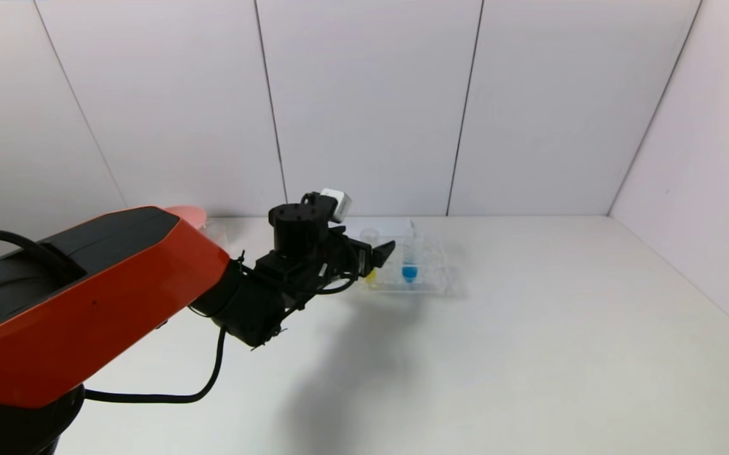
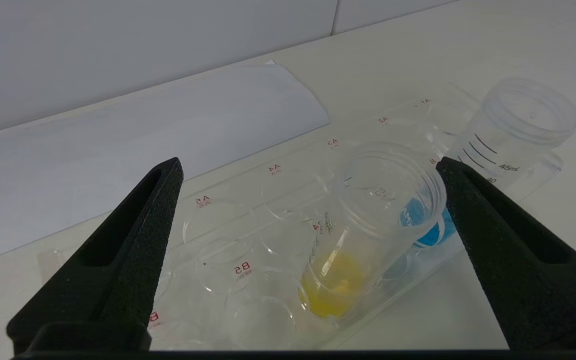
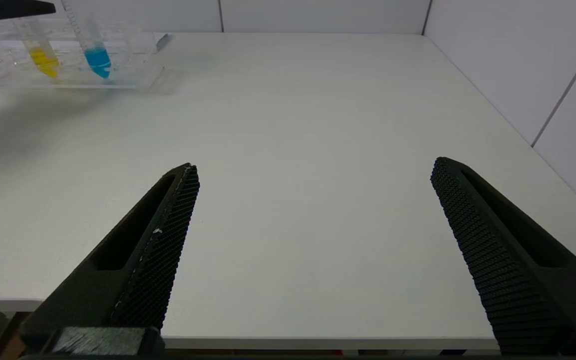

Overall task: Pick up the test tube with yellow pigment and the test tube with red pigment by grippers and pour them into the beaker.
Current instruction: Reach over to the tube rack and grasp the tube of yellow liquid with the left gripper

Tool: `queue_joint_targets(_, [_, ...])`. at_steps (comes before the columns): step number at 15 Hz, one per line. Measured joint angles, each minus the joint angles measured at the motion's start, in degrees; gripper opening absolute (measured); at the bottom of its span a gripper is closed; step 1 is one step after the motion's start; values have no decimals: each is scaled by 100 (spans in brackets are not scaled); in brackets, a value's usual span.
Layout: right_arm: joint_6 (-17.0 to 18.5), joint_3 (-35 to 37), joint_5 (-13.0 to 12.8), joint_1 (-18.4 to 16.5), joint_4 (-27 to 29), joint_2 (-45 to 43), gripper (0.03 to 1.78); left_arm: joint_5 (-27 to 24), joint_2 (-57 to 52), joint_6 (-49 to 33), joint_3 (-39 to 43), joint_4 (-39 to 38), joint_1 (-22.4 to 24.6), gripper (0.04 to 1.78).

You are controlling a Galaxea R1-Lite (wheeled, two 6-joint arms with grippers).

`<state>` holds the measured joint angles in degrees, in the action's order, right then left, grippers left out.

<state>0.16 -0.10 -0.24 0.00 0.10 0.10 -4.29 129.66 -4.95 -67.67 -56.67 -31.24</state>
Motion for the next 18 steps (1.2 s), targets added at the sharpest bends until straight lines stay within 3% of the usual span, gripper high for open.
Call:
queue_joint_targets(13, [2,0,-2,0,0,0,170,39,206,41,-57,-32,-61,174])
queue_joint_targets(15, [0,0,0,0,0,0,170,35,236,35,-123,-5,-78,162])
queue_joint_targets(18, [2,0,-2,0,0,0,170,35,254,38,-151,1,-83,125])
